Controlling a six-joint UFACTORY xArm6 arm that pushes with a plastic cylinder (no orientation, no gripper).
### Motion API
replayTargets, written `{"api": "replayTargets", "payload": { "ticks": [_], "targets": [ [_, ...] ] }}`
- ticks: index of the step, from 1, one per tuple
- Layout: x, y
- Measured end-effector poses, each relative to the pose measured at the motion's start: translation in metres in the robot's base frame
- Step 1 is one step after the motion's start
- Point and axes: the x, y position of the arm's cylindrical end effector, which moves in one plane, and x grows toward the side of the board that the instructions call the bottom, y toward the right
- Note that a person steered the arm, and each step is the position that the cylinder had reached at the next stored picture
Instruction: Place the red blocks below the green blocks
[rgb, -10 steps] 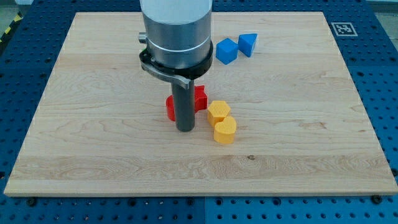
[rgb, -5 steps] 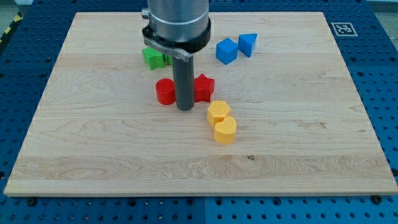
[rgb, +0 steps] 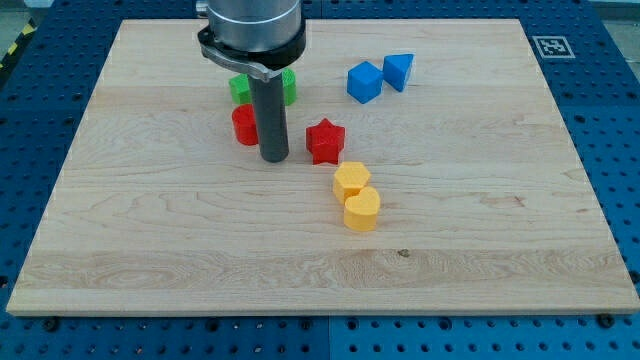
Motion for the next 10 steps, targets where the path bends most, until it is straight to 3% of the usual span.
{"api": "replayTargets", "payload": {
  "ticks": [3,6,8,10],
  "targets": [
    [-0.018,0.000],
    [-0.004,-0.006],
    [-0.026,-0.020],
    [-0.013,-0.012]
  ]
}}
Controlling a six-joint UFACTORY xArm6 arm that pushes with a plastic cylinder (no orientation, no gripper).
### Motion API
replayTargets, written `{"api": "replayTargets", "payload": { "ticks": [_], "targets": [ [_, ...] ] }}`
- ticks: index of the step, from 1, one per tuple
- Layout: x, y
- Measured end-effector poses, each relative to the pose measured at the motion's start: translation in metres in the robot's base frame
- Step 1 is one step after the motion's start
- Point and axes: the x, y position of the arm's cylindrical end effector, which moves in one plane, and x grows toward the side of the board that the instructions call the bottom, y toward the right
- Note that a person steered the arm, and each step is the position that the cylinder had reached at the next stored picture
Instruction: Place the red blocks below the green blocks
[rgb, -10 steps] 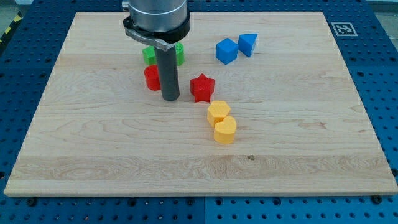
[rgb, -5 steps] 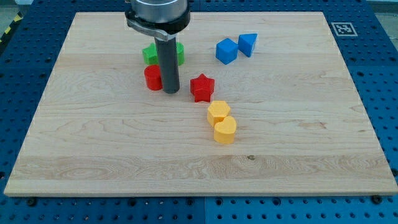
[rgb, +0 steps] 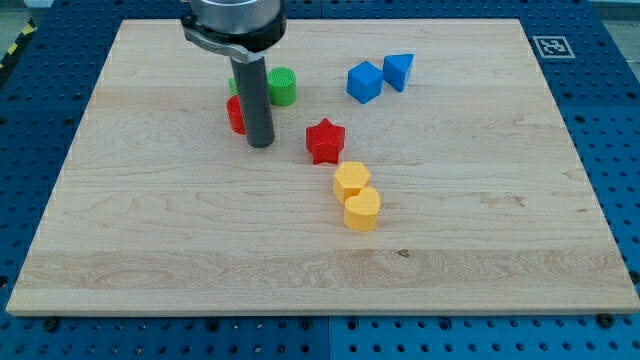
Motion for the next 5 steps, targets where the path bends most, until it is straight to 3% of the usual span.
{"api": "replayTargets", "payload": {
  "ticks": [2,3,5],
  "targets": [
    [0.047,0.039],
    [0.041,0.072],
    [0.009,0.070]
  ]
}}
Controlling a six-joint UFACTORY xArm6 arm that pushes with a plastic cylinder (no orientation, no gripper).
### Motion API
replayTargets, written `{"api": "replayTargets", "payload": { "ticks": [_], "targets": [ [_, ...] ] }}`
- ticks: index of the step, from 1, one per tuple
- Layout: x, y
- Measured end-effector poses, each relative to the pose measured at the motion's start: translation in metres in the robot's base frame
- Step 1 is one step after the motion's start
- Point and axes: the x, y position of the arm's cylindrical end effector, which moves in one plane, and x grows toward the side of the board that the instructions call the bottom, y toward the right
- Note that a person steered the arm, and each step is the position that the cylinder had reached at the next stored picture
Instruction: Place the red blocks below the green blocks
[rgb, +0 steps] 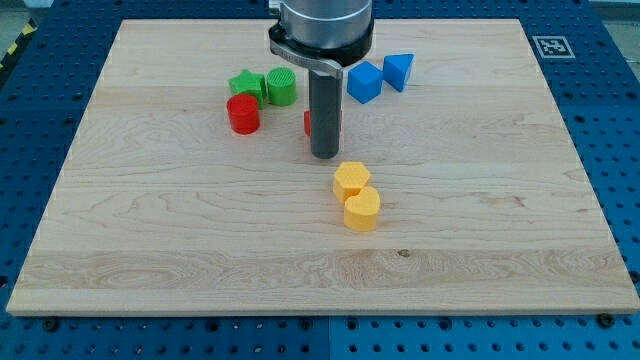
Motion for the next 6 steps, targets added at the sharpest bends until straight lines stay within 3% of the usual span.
{"api": "replayTargets", "payload": {
  "ticks": [3,6],
  "targets": [
    [0.015,0.079],
    [-0.015,0.006]
  ]
}}
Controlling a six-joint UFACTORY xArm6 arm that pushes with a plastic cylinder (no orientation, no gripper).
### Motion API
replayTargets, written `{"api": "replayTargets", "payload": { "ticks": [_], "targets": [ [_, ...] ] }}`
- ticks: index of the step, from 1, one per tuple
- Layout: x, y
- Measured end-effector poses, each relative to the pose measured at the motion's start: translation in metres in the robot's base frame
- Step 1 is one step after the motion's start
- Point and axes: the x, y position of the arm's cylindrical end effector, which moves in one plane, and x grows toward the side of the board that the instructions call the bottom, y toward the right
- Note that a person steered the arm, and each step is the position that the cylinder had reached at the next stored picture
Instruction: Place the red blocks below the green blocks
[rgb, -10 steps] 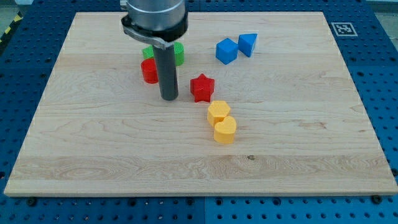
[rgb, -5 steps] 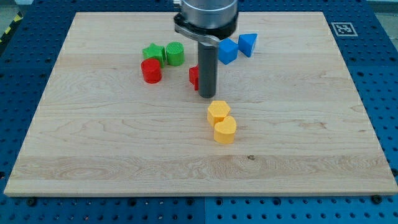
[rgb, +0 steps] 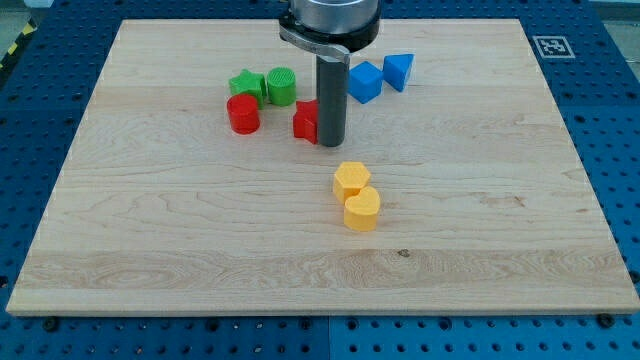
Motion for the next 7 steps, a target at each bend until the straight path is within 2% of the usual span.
{"api": "replayTargets", "payload": {
  "ticks": [4,6,7],
  "targets": [
    [-0.019,-0.043],
    [-0.029,-0.044],
    [-0.016,-0.034]
  ]
}}
